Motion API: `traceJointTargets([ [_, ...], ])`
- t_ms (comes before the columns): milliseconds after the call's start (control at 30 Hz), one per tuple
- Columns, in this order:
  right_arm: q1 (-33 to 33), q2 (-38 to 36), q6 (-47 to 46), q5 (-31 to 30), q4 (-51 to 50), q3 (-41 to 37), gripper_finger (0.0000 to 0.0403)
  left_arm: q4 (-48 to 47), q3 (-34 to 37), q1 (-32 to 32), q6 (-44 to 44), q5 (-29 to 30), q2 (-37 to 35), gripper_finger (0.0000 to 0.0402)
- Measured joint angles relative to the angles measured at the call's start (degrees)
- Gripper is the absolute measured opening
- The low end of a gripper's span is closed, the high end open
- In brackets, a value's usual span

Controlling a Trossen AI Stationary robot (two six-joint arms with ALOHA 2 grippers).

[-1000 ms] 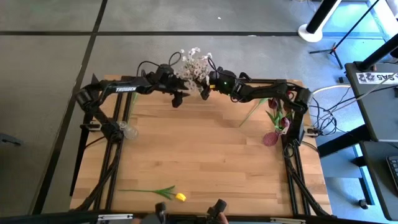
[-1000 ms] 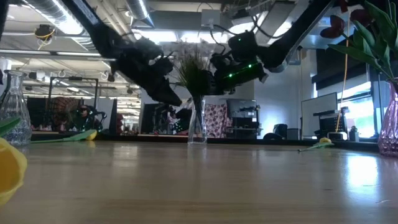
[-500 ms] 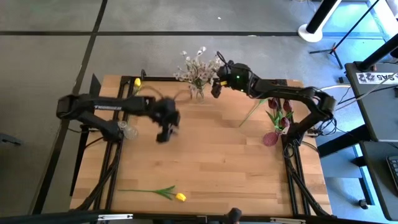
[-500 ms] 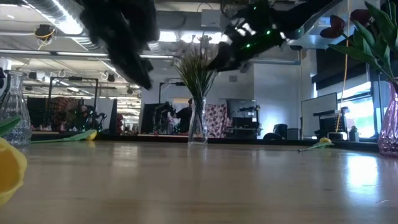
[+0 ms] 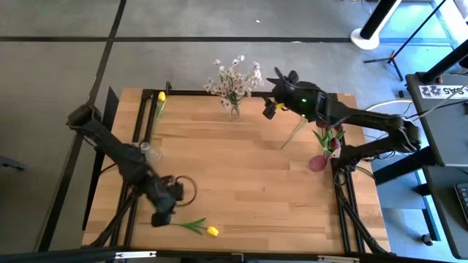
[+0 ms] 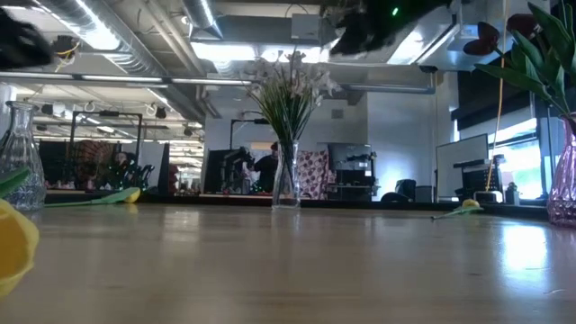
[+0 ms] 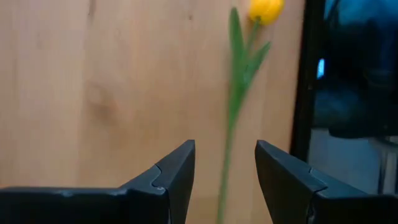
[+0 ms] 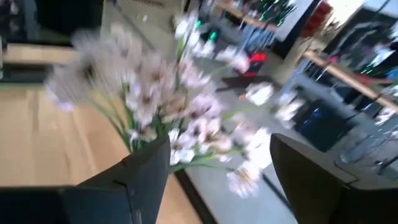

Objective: Sort flowers into vase by color
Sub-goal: Put the bottom yellow flower into the bottom transparent vase

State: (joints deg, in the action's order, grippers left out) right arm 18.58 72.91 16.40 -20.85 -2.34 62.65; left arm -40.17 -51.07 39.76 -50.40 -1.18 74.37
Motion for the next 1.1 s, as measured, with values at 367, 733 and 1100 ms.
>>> traceJointTargets([
  [367,-2.85,-10.61,-4.7,-2.52,-5.13,0.04,0.0276,12.69,0.0,10.26,-8.92,9.24,13.01,0.0163],
  [733,-2.87,-14.15,-16.06,0.76,-20.11,0.02,0.0276,26.56,-0.07,5.12,0.54,11.13,27.19,0.0163],
  [1100,-2.87,-15.39,-13.94,1.18,-21.93,0.02,0.0276,35.26,-0.04,3.4,5.86,18.48,29.68,0.0086],
])
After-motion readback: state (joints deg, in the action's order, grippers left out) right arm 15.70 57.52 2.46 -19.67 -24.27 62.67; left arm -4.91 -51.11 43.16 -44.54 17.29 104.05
